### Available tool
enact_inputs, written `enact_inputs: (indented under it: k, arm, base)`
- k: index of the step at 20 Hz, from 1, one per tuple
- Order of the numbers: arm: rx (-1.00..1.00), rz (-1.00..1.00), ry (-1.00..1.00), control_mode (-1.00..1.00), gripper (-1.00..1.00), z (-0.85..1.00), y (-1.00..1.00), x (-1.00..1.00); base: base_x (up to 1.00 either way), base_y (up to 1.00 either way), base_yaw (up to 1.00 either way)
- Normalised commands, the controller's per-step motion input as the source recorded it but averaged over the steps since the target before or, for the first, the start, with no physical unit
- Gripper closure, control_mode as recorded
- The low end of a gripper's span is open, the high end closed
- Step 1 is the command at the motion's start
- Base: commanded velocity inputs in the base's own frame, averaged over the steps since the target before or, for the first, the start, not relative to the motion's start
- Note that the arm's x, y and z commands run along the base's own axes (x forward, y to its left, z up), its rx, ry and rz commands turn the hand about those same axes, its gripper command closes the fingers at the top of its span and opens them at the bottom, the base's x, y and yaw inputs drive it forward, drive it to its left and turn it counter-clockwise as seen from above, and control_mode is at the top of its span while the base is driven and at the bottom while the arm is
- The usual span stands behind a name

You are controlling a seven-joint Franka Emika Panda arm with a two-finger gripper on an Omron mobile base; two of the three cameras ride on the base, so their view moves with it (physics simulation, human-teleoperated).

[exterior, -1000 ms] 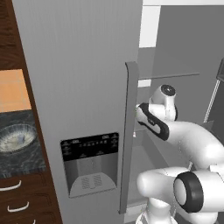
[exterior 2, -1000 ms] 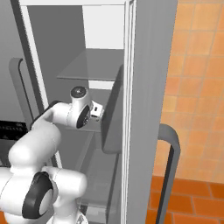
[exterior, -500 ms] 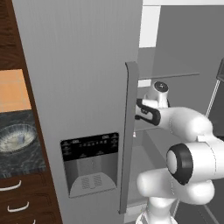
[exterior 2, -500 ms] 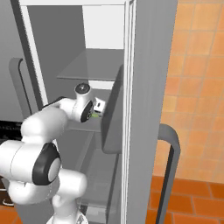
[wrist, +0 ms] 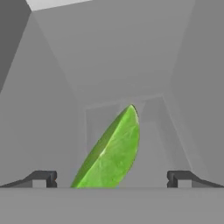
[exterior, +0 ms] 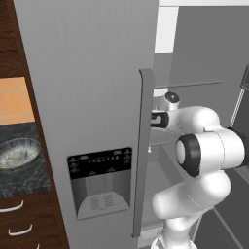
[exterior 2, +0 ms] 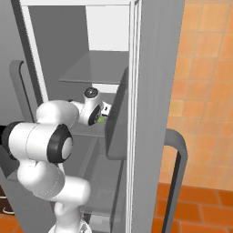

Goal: Grab a lemon wedge from the fridge and one ice cube from the ice bowl, and put them in the glass of lemonade.

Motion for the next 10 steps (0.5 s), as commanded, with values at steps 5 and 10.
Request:
enact_inputs:
  k: [5,10]
  arm:
    - [0.00,0.00,0.00,-1.00,-1.00,-0.12,0.00,0.33]
    - [0.00,-0.01,0.04,-1.00,-1.00,0.00,0.00,0.52]
  base:
    - [0.00,0.00,0.00]
    - [0.00,0.00,0.00]
